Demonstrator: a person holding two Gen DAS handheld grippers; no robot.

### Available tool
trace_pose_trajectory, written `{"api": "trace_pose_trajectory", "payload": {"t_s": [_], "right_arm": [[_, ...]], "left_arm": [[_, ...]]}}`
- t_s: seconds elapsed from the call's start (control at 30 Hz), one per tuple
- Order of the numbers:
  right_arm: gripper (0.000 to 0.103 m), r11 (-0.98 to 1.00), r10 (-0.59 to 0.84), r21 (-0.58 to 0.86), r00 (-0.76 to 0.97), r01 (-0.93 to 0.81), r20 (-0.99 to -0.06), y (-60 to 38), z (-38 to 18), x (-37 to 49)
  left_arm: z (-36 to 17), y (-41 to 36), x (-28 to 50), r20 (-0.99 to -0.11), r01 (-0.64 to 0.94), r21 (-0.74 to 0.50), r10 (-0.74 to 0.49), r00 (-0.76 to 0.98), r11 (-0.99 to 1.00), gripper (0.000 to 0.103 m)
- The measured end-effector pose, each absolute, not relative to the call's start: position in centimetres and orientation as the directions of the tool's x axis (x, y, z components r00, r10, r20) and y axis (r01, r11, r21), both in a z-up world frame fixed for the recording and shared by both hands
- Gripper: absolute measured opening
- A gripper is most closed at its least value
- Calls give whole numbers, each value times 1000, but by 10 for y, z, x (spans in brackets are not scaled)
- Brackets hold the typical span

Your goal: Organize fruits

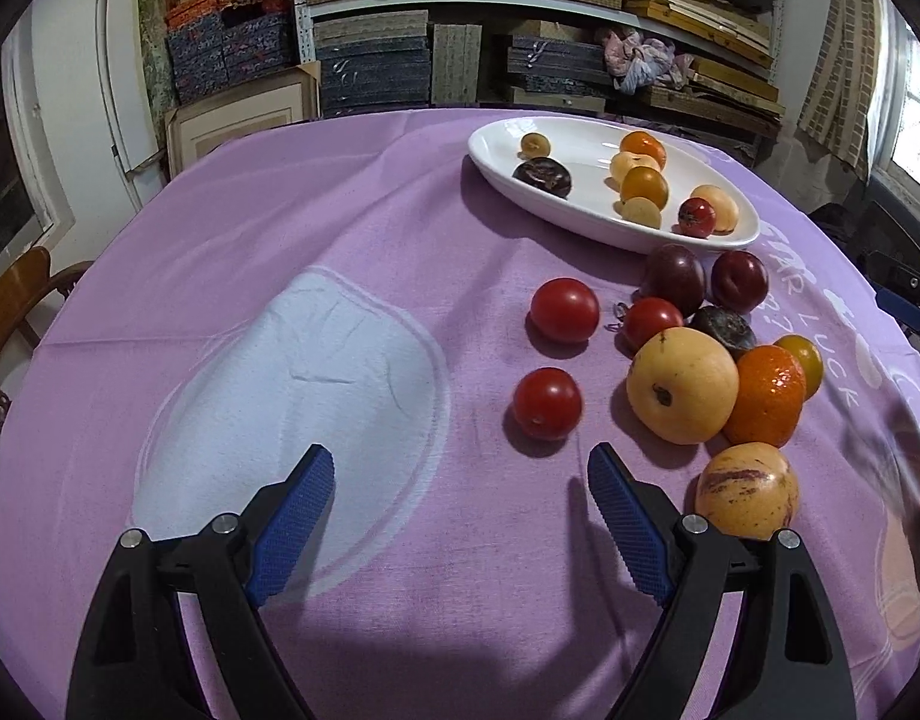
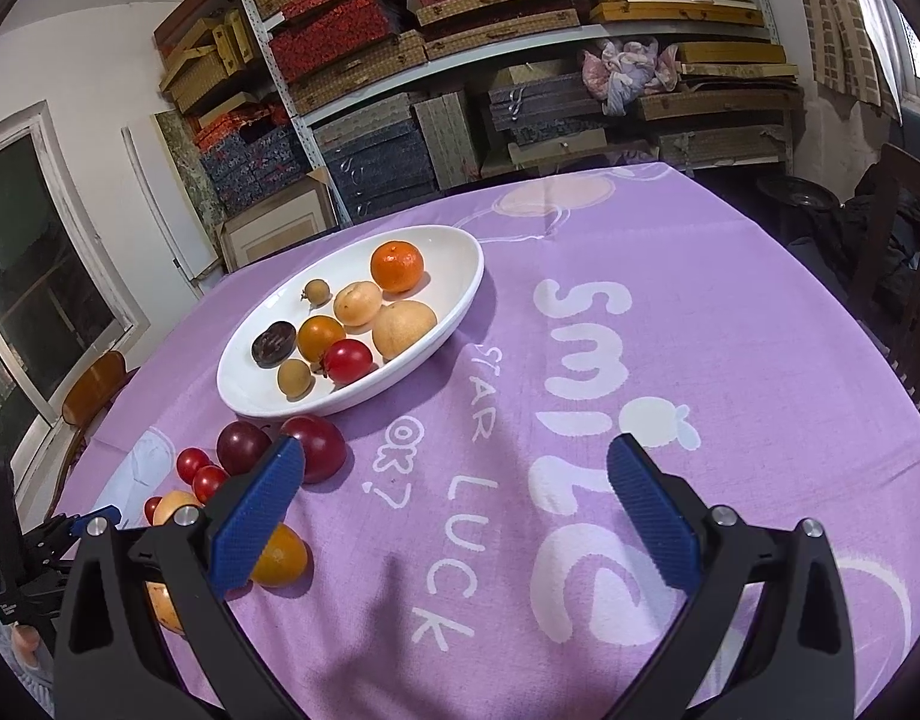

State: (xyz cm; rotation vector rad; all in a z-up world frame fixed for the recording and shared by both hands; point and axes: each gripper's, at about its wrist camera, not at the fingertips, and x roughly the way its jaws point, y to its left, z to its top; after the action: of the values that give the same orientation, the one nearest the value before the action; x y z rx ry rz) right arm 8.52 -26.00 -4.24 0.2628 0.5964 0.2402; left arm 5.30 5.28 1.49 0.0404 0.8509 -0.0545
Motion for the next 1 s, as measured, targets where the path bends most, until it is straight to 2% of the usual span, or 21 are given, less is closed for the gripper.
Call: {"api": "trace_pose_trajectory", "payload": {"t_s": [0.2, 0.5, 0.83, 0.9, 0.97, 1.0], "right_arm": [[99, 940, 295, 310, 798, -143, -526, -259, -46, 86], [99, 941, 298, 303, 792, -151, -533, -258, -46, 88], [99, 945, 292, 287, 789, -153, -540, -255, -47, 87], [99, 946, 292, 286, 789, -154, -540, -255, -47, 87], [99, 946, 292, 284, 788, -156, -541, -254, -47, 87], [99, 946, 292, 283, 788, -156, -542, -254, -48, 87]], "left_arm": [[22, 31, 61, -733, 112, 94, -7, 680, 989, 87], [17, 67, 79, -741, 32, -60, -65, 669, 998, 87], [10, 54, 85, -771, 77, 3, -47, 635, 997, 87], [11, 54, 84, -765, 95, -10, -69, 640, 995, 82], [11, 53, 84, -765, 123, -32, -103, 635, 992, 60], [9, 52, 85, -772, 130, -35, -110, 626, 991, 57]]}}
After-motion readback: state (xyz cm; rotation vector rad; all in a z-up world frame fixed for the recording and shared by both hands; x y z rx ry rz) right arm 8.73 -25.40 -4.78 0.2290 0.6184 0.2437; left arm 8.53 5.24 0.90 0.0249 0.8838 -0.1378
